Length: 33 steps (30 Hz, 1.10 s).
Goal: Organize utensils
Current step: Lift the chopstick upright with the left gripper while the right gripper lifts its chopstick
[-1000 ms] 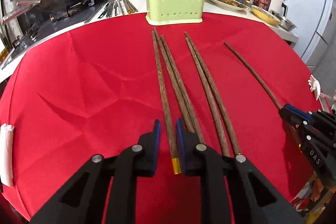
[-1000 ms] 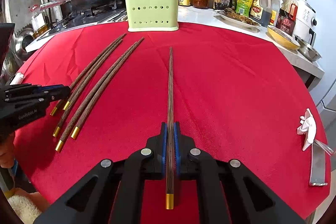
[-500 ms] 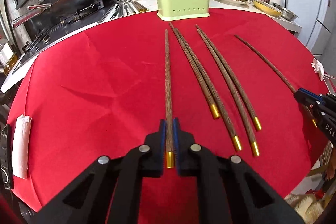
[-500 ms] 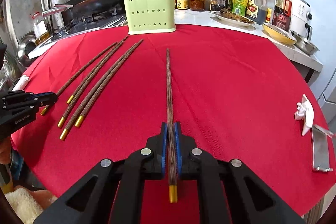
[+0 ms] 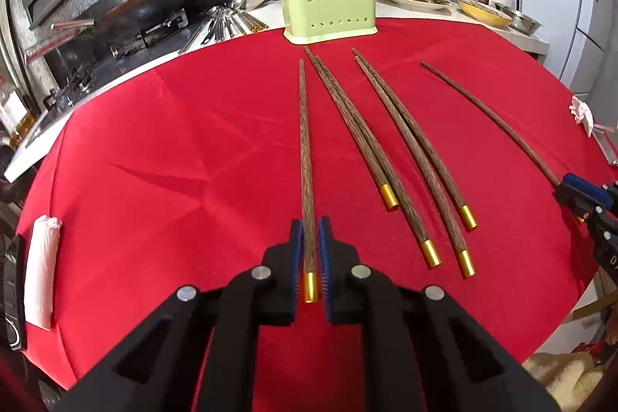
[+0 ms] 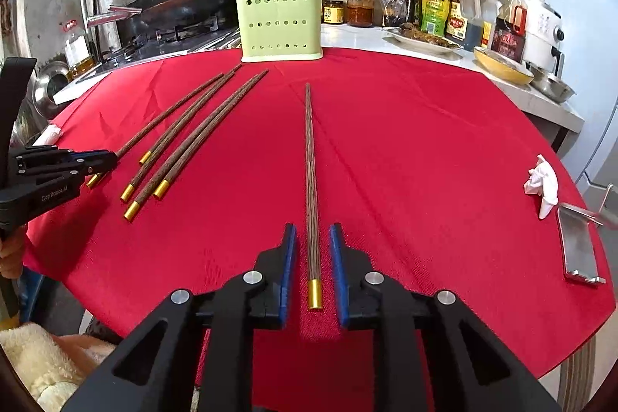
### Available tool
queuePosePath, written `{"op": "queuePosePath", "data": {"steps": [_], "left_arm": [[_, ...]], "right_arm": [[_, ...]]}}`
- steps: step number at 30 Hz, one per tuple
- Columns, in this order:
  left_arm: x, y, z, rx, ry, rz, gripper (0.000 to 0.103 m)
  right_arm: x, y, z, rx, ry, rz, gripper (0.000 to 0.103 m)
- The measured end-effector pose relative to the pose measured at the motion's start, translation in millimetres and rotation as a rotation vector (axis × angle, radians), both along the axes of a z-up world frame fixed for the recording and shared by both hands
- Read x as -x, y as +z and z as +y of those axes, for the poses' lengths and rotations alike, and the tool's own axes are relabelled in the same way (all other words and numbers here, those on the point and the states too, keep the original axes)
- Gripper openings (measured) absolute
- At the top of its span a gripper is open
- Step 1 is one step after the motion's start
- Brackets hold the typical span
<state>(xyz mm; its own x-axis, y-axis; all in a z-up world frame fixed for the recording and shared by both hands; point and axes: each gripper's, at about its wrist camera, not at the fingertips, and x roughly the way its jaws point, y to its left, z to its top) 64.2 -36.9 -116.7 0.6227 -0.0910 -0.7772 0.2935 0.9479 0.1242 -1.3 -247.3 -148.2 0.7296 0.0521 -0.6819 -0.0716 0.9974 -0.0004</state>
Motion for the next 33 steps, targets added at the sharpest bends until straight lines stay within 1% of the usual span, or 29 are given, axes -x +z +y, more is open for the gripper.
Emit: {"op": "queuePosePath", "data": {"steps": [1,4,7,9,12,15,18,21,24,29,33], "left_arm": [[1,0,0,-0.001,0.0,-0.004,0.008],[4,0,4,0.017,-0.001,-0.008,0.007],[7,2,11,0.073,-0.013,0.009,0.007],[10,7,13,0.09,-0.015,-0.013,0.007],[14,24,21,0.13,-0.01,-0.054,0.007],[18,47,30,0.167,0.0,-0.115,0.007],[26,77,39,0.207,-0.006,-0.201,0.007],[31,104,43,0.228,-0.013,-0.276,0.007],[33,131,45,0.237,-0.024,-0.347,0.007],[34,161,47,0.229,-0.027,-0.434,0.007],[30,173,48,0.229,-0.024,-0.467,0.007]], "right_arm": [[0,0,1,-0.001,0.002,-0.001,0.007],[3,-1,7,0.025,-0.001,-0.013,0.007],[1,1,0,-0.026,-0.009,-0.005,0.007],[0,7,-1,-0.034,-0.015,-0.016,0.007],[-1,18,-5,-0.054,-0.024,-0.037,0.007],[0,38,-6,-0.058,-0.028,-0.083,0.007],[1,57,-7,-0.06,-0.029,-0.127,0.007],[5,75,-8,-0.069,-0.024,-0.175,0.006],[8,103,-6,-0.069,-0.012,-0.236,0.006],[8,137,-5,-0.073,-0.001,-0.301,0.006],[5,162,-9,-0.075,0.004,-0.32,0.006]]}}
